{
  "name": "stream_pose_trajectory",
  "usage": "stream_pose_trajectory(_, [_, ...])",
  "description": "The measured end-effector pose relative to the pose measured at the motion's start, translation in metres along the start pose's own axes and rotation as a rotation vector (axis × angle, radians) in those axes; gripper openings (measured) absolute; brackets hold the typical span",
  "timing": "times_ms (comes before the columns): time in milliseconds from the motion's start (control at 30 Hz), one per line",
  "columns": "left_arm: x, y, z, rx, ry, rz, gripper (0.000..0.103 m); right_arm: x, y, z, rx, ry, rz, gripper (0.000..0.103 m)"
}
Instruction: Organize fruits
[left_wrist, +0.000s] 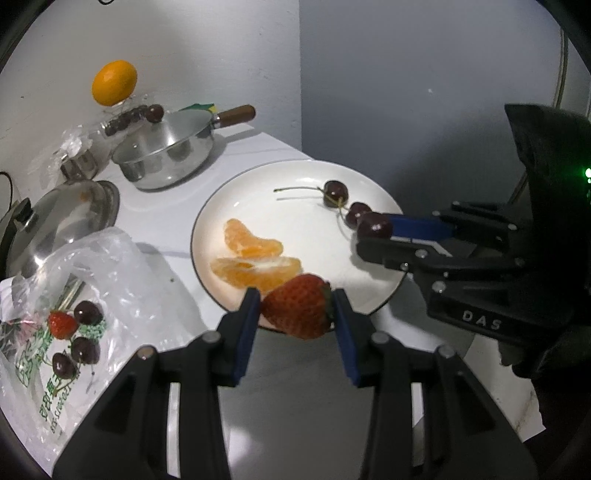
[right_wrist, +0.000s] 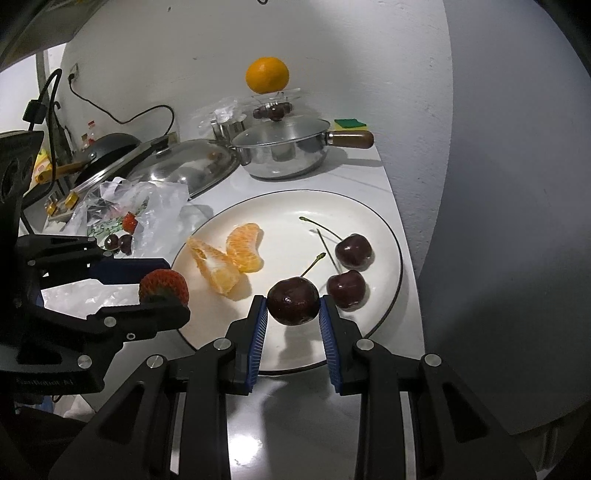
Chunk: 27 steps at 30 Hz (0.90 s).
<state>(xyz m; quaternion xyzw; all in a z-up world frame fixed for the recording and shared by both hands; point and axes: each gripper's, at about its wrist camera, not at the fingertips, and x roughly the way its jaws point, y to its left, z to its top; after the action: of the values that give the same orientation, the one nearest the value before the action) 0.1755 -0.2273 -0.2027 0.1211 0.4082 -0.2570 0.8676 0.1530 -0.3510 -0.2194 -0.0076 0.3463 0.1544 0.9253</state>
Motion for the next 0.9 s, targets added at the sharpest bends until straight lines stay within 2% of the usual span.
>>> stream_pose_trajectory(800, [0.017,-0.002,0.001,-0.010,0.039,-0.004,0.042,0.006,-0.005,-0.001,-0.001,0.013,-0.002,0.031])
stream_pose_trajectory(900, [0.015,-0.002,0.001,-0.010,0.039,0.003,0.049,0.006,-0.004,-0.001,-0.003,0.014,-0.006,0.031])
